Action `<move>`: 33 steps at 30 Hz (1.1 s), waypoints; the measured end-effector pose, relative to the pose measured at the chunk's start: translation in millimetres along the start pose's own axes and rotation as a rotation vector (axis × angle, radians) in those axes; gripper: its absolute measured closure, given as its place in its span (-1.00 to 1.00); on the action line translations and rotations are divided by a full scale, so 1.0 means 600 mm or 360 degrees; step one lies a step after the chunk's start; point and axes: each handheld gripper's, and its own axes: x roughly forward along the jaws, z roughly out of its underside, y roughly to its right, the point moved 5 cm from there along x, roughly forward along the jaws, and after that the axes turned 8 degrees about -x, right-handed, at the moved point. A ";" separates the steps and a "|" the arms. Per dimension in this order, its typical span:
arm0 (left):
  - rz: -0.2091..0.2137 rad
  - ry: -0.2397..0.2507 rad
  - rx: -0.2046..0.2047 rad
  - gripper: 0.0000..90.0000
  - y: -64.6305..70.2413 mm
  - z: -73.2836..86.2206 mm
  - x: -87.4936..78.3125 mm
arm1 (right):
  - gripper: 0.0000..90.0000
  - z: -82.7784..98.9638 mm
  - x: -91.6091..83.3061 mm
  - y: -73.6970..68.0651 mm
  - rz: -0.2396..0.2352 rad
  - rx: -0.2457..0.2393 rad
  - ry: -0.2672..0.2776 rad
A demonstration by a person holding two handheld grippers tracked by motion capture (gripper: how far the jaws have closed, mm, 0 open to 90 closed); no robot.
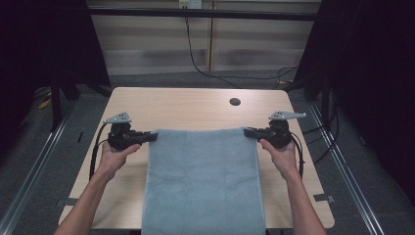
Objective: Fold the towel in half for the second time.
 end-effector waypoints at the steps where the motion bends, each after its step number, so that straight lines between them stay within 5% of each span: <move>1: -0.0004 0.0016 0.0009 0.86 -0.001 -0.011 -0.003 | 0.90 -0.010 -0.002 0.003 0.0014 -0.0004 0.0011; 13: -0.0067 0.0140 0.0022 0.87 -0.019 -0.089 -0.002 | 0.91 -0.079 0.009 0.031 0.0110 -0.0029 0.0032; 18: -0.0062 0.0161 0.0071 0.87 -0.011 -0.094 -0.004 | 0.91 -0.092 0.009 0.036 0.0125 -0.0045 0.0044; 27: 0.0002 0.0176 0.0159 0.87 0.031 -0.037 -0.050 | 0.91 -0.051 -0.031 -0.020 0.0024 -0.0165 0.0052; 33: 0.0036 0.0179 0.0182 0.86 0.080 0.041 -0.088 | 0.90 -0.002 -0.074 -0.069 -0.0055 -0.0199 0.0072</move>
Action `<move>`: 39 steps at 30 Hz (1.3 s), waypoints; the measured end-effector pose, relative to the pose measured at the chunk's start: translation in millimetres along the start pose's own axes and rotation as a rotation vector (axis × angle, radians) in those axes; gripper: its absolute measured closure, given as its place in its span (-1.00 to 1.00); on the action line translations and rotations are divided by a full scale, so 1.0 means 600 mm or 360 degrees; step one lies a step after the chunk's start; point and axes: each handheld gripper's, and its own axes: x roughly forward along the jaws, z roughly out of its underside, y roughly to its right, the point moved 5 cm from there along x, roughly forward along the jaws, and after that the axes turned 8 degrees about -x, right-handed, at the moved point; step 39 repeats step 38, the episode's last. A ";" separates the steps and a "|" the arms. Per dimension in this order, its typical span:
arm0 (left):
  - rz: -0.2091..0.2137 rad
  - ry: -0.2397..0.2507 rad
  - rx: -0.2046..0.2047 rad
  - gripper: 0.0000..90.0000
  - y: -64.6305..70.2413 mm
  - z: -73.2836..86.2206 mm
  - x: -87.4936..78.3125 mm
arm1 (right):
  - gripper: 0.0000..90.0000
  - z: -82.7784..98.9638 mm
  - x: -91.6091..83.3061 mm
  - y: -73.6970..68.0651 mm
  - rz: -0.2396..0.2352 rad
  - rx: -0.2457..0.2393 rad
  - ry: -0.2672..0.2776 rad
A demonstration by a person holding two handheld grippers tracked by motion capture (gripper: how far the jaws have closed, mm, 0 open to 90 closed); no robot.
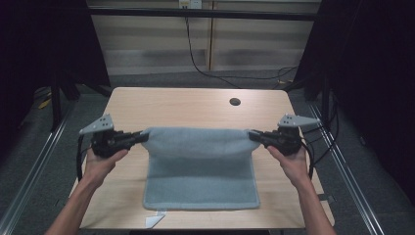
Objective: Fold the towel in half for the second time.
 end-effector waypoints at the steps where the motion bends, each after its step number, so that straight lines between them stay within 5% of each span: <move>1: 0.0018 0.0003 -0.0018 0.86 0.007 0.013 -0.006 | 0.90 0.007 -0.005 -0.013 -0.0021 -0.0005 0.0005; 6: 0.0052 -0.0050 -0.0061 0.85 0.030 0.072 -0.021 | 0.89 0.051 -0.020 -0.066 -0.0057 -0.0014 -0.0056; 13: 0.0086 -0.0205 -0.0117 0.79 0.054 0.143 -0.025 | 0.81 0.130 -0.029 -0.110 -0.0100 0.0006 -0.0221; 15: 0.0084 -0.0226 -0.0108 0.74 0.055 0.150 -0.026 | 0.77 0.143 -0.031 -0.115 -0.0101 0.0016 -0.0240; 19: 0.0172 -0.0202 -0.0208 0.52 0.068 0.164 -0.039 | 0.56 0.177 -0.042 -0.130 -0.0151 0.0081 -0.0311; 23: 0.0092 -0.0142 -0.0219 0.29 0.056 0.147 -0.043 | 0.42 0.171 -0.058 -0.127 -0.0123 0.0128 -0.0223; 29: -0.0034 -0.0202 -0.0176 0.08 0.024 0.123 -0.013 | 0.33 0.153 -0.052 -0.095 -0.0025 0.0150 -0.0176; 32: -0.0082 -0.0177 -0.0204 -0.03 0.003 0.113 -0.002 | 0.27 0.148 -0.043 -0.076 0.0027 0.0179 -0.0144; 35: -0.0215 -0.0150 -0.0295 -0.17 -0.039 0.110 0.004 | 0.11 0.145 -0.046 -0.061 0.0101 0.0210 -0.0086; 39: -0.0256 -0.0148 -0.0317 -0.30 -0.046 0.120 -0.005 | -0.01 0.151 -0.051 -0.052 0.0154 0.0225 -0.0066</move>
